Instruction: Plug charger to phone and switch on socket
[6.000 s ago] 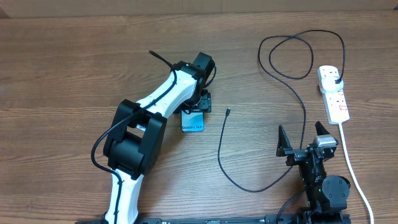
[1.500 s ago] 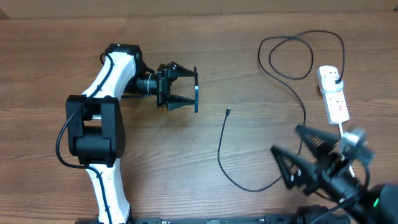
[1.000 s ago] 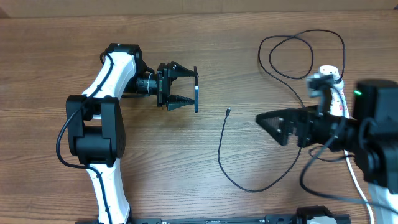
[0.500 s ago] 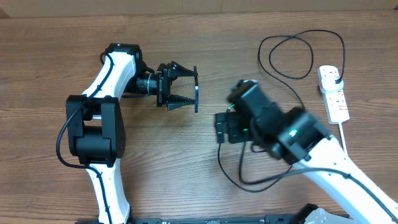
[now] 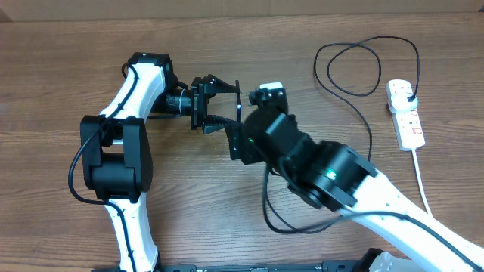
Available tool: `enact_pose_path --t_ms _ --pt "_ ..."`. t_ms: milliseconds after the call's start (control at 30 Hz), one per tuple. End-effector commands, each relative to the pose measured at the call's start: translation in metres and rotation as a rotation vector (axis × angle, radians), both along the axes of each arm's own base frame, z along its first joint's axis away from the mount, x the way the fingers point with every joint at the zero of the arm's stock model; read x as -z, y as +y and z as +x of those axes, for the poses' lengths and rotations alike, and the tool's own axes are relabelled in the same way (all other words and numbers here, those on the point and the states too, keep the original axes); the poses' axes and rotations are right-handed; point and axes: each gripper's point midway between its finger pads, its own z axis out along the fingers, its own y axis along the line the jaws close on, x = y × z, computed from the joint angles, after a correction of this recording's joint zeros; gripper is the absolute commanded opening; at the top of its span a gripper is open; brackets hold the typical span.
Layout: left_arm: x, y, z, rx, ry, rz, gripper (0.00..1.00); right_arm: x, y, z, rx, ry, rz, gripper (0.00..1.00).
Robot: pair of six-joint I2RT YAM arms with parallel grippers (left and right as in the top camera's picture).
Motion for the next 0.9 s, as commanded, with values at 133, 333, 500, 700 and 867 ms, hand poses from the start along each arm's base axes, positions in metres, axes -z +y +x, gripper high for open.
enact_pose_path --t_ms 133,333,500,700,867 --pt "-0.008 0.001 0.007 -0.020 -0.037 -0.025 0.56 0.012 0.002 0.032 0.115 -0.068 -0.068 0.78" --pt "-0.008 0.001 0.007 -0.020 -0.038 -0.025 0.57 0.009 0.003 0.035 0.123 -0.087 -0.058 0.72" --pt "-0.007 0.001 0.009 -0.019 -0.071 -0.028 0.57 0.009 0.004 0.034 0.118 -0.081 -0.054 0.63" --pt "-0.007 0.001 0.009 -0.020 -0.080 -0.029 0.57 0.010 0.007 0.033 0.105 -0.072 -0.045 0.57" --pt "-0.007 0.001 0.009 -0.020 -0.080 -0.029 0.56 0.020 0.018 0.036 0.086 -0.057 -0.037 0.57"
